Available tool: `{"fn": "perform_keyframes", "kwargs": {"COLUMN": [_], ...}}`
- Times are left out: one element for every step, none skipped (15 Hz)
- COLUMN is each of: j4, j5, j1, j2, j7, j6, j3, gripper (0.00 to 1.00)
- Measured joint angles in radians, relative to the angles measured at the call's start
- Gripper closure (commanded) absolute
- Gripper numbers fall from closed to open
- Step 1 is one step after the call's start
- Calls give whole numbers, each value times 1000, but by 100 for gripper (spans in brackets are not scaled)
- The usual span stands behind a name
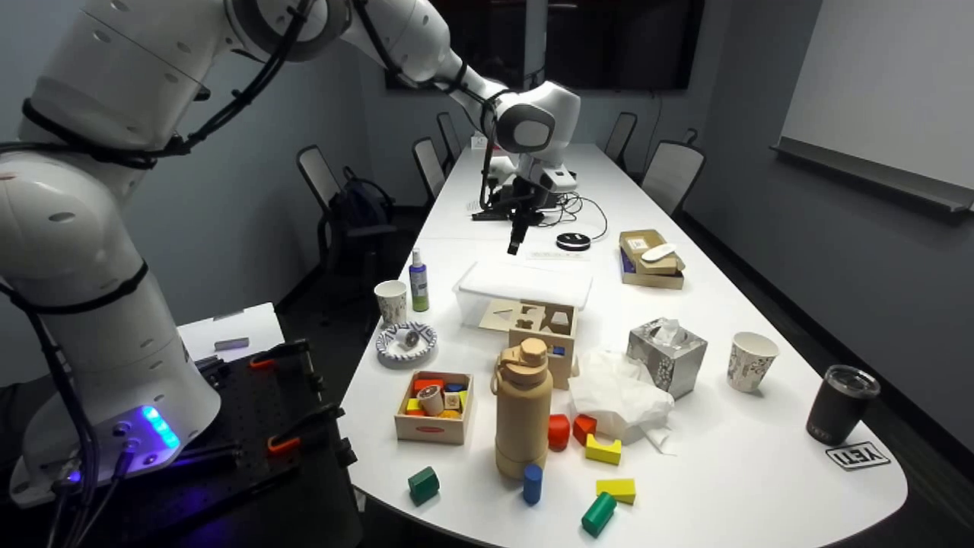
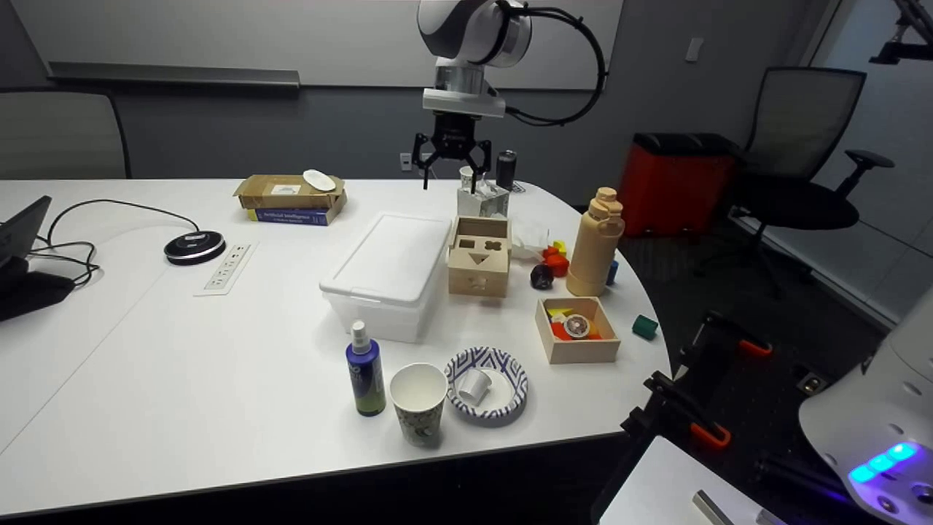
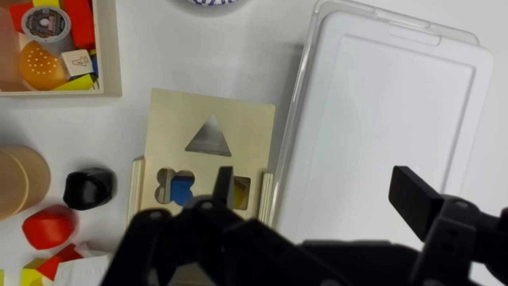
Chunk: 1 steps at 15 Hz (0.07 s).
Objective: Pick up the yellow block and put it in the box
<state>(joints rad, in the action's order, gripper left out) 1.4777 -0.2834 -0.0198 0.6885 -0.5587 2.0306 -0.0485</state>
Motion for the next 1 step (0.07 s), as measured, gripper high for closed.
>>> {"fn": "perform_keyframes", "kwargs": {"j4": [25], "j5": [3], "j1": [-7], "j2": [-18], "j7": [0], "j6": [5], "j3": [-1], "gripper": [0]}}
